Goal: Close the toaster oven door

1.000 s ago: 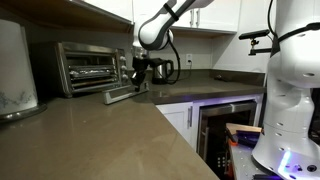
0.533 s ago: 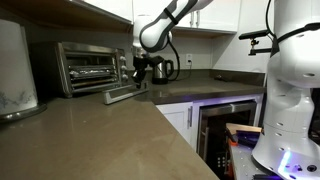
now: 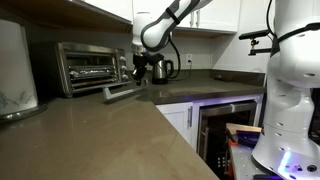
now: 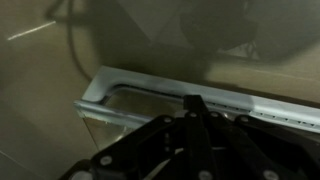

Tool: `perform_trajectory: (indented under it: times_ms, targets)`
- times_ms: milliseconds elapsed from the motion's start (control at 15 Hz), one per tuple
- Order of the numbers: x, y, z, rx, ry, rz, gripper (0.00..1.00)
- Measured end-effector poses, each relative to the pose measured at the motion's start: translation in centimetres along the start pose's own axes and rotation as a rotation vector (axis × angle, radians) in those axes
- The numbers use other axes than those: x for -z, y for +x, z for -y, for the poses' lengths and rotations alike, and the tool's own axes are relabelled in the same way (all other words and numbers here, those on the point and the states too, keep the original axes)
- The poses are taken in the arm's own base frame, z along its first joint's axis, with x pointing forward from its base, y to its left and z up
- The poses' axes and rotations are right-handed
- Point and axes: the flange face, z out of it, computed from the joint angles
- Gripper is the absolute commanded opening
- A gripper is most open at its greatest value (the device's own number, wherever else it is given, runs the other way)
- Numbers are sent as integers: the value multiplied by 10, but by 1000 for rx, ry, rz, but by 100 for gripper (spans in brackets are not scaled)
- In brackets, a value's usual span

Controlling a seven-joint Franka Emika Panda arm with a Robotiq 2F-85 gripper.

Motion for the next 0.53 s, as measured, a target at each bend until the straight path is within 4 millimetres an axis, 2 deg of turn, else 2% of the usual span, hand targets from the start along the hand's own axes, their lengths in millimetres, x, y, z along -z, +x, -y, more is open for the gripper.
perform_trajectory:
  times_ms: [533]
  targets:
    - [24,8,-8,8,-22,-49,0]
